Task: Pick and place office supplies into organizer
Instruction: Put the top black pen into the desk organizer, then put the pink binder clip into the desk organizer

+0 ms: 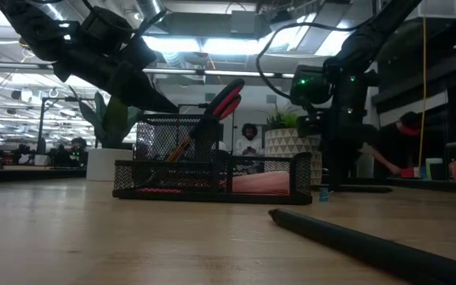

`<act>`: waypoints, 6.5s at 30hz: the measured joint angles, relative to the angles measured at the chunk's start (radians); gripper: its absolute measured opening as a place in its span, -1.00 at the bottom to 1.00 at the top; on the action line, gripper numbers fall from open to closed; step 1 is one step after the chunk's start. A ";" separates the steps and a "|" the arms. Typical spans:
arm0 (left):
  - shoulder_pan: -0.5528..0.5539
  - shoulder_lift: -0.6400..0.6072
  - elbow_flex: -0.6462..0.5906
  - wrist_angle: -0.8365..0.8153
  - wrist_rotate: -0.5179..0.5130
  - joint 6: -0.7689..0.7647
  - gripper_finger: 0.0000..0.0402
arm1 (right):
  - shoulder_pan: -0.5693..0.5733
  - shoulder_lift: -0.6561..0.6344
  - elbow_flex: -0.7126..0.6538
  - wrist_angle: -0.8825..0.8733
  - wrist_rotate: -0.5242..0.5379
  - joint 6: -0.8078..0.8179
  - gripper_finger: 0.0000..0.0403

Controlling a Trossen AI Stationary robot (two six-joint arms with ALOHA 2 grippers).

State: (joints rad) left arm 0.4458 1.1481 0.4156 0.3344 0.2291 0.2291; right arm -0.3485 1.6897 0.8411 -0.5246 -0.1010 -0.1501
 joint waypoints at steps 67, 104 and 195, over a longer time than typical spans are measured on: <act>0.076 -0.007 0.000 0.164 0.216 0.151 -0.52 | 0.285 0.100 -0.049 1.757 0.010 0.123 -0.92; 0.093 -0.007 0.000 0.164 0.215 0.190 -0.52 | 0.347 0.352 0.097 1.783 0.023 0.171 -0.94; -0.641 -0.091 0.169 -0.757 -0.508 -0.488 -0.59 | 0.152 -0.005 0.050 1.154 -0.116 -0.065 -1.00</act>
State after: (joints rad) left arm -0.1953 1.0573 0.5849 -0.4226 -0.2788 -0.2593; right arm -0.1968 1.6852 0.8913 0.6296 -0.2171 -0.2150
